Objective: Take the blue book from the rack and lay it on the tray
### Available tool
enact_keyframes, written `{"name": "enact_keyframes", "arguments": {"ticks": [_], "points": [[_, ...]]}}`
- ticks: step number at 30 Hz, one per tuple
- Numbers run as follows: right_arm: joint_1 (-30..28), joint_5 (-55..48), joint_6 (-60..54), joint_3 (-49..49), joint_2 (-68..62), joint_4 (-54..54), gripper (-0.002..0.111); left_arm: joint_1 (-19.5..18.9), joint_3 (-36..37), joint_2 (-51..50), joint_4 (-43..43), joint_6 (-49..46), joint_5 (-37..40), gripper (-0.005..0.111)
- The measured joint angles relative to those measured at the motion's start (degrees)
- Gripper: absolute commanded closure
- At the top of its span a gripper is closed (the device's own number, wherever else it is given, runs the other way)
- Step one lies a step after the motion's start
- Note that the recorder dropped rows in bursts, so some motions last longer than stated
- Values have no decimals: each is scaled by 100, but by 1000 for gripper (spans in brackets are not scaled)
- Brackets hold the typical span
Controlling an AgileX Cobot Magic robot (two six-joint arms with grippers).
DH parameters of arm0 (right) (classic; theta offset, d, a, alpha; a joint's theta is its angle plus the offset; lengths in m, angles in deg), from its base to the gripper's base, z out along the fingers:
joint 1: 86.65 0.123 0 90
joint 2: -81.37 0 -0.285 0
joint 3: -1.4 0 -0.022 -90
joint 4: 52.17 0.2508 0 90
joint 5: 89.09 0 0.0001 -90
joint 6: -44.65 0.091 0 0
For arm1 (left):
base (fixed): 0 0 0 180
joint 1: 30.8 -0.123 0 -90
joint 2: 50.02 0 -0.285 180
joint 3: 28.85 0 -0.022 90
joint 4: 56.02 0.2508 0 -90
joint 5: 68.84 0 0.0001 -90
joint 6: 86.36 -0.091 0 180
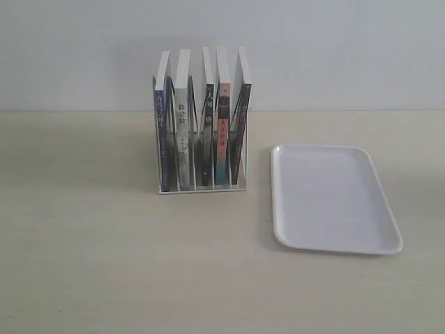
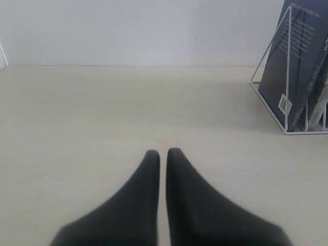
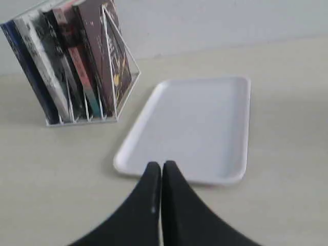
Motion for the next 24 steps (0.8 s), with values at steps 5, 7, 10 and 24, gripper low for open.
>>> {"name": "enact_keyframes", "arguments": {"ticks": [5, 7, 10, 24], "points": [[0, 2483, 4, 0, 2, -33, 108, 0, 0, 0, 0, 0, 0, 103], [0, 2890, 95, 195, -30, -18, 108, 0, 0, 0, 0, 0, 0, 103], [0, 2939, 157, 1080, -455, -151, 108, 0, 0, 0, 0, 0, 0, 103], [0, -2146, 31, 4867, -4460, -363, 108, 0, 0, 0, 0, 0, 0, 103]]}}
